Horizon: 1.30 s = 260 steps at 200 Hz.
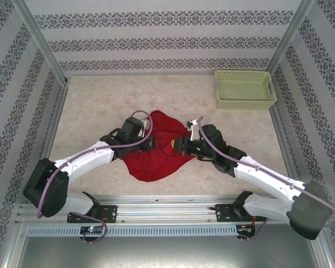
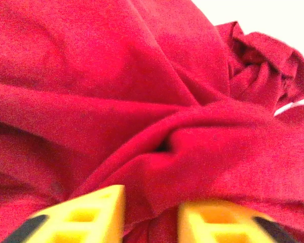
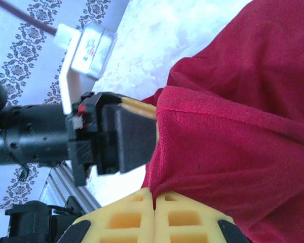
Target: Fold the inside-out t-shirt
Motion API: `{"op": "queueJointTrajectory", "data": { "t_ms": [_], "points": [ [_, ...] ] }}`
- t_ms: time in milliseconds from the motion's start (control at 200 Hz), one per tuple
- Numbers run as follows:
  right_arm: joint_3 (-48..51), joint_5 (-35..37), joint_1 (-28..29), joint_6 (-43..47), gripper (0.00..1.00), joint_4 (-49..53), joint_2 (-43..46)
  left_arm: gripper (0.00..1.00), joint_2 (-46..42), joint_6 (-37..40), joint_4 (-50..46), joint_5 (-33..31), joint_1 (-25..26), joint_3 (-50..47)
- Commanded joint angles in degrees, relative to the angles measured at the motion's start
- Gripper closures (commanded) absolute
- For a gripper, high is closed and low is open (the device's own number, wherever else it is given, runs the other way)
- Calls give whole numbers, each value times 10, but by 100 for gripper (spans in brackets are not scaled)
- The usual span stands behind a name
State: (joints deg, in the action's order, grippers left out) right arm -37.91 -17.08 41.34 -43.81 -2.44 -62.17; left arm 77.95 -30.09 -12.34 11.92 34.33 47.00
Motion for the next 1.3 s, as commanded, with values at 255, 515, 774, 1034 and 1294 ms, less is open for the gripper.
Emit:
{"op": "queueJointTrajectory", "data": {
  "t_ms": [255,515,774,1034,1294],
  "points": [
    [-16,-14,-4,8,100,4,29,51,-86,27,-15,-38,102,-27],
    [-7,11,-13,15,100,60,85,66,28,0,24,-64,99,-10],
    [41,10,-105,25,100,108,125,90,55,-2,90,-2,73,-26],
    [56,-8,-221,10,98,95,31,100,98,-6,127,39,119,8],
    [-22,136,-232,93,50,272,27,100,109,-35,151,42,139,24]
  ]
}}
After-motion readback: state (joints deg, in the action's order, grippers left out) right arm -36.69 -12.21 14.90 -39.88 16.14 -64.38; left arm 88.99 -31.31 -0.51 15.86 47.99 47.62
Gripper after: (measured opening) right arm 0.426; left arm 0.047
